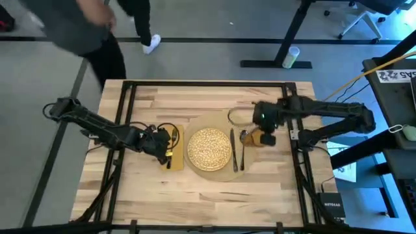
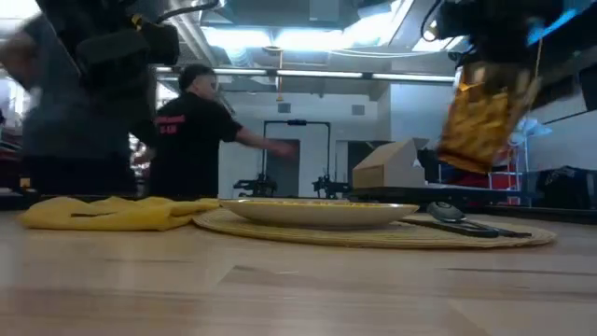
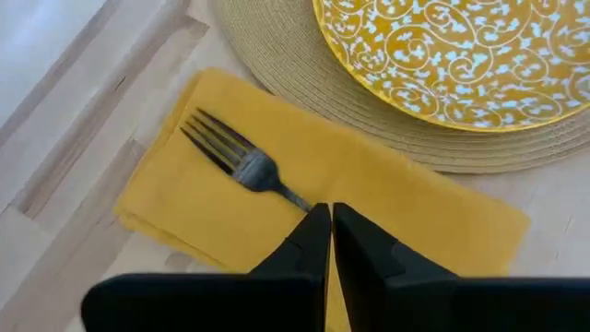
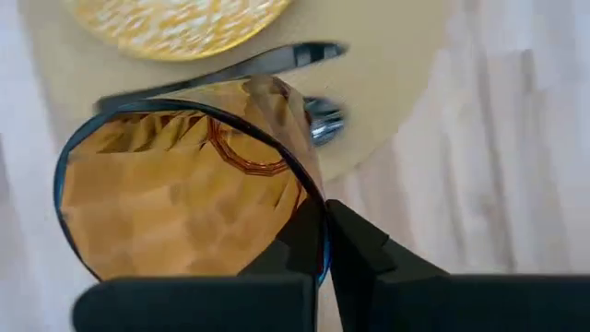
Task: Set table place
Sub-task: Put the brown cup to the top right of the woven mat
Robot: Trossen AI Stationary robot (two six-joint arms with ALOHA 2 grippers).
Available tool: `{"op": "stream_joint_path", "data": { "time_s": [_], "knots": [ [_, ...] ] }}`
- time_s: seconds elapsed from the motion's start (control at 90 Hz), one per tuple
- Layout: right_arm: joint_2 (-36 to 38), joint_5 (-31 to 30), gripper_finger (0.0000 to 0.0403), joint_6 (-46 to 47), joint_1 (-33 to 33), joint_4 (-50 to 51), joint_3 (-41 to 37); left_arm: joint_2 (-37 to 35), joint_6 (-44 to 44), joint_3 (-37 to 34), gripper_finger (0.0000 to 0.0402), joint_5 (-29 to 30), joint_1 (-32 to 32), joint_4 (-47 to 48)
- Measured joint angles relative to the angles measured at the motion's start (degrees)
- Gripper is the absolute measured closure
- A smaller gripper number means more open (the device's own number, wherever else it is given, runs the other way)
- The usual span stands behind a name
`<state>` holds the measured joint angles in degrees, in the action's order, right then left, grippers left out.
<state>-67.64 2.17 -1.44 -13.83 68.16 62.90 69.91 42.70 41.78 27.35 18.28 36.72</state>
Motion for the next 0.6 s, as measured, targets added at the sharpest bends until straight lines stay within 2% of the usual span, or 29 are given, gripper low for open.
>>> {"op": "stream_joint_path", "data": {
  "time_s": [0.289,0.456,0.6],
  "knots": [
    [-4.3,2.4,0.0402,-12.6,-18.0,-0.9,0.9,0.0,-0.7,0.0,0.0402,0.0,-0.8,-0.4],
    [-10.4,2.6,0.0402,-17.9,-24.3,-0.8,6.4,0.0,-0.5,0.0,0.0402,0.0,-0.9,-0.4],
    [-17.5,5.5,0.0402,-20.8,-27.3,0.7,13.2,0.0,-0.1,0.0,0.0402,-0.1,-0.9,-0.4]
  ]
}}
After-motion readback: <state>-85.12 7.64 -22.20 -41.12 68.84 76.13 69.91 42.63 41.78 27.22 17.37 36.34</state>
